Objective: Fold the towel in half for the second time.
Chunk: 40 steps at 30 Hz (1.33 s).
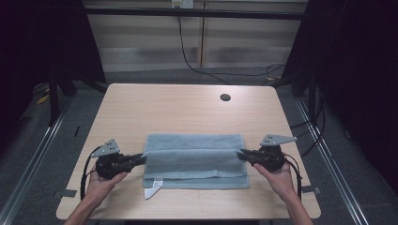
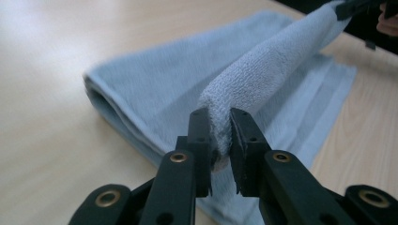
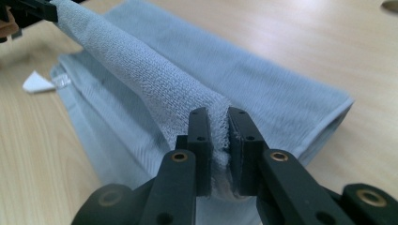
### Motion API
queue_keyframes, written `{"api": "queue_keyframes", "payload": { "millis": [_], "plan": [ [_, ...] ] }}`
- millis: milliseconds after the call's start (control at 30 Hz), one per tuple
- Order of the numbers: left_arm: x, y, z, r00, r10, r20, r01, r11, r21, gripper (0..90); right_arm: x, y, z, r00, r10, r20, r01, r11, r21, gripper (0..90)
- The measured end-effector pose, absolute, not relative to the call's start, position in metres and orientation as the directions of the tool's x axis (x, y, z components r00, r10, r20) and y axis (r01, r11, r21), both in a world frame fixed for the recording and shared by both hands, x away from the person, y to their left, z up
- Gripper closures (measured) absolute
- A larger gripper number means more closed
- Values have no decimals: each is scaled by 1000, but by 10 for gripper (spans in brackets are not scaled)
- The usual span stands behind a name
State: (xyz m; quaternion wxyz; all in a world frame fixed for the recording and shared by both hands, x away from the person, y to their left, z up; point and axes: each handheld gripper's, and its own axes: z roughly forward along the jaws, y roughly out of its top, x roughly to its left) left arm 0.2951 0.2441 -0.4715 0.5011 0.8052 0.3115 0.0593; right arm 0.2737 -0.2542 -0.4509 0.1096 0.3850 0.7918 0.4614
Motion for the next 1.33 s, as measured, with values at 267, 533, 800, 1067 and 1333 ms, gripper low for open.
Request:
{"api": "queue_keyframes", "payload": {
  "millis": [267, 533, 800, 1067, 1333],
  "plan": [
    [282, 248, -485, 806, 549, -221, 464, -354, 812, 761, 256, -255, -475, -684, 703, 198, 547, 313, 776, 751],
    [267, 249, -474, 808, 533, -252, 458, -297, 838, 487, 232, -260, -478, -673, 698, 244, 568, 277, 775, 551],
    [298, 257, -462, 716, 655, -240, 510, -256, 821, 334, 248, -272, -462, -599, 758, 257, 552, 160, 818, 365],
    [309, 283, -474, 612, 761, -215, 528, -191, 827, 309, 258, -300, -466, -476, 841, 257, 538, 47, 842, 312],
    [313, 287, -486, 558, 791, -248, 598, -176, 782, 194, 247, -315, -474, -414, 878, 238, 554, 36, 832, 262]
  ]
}}
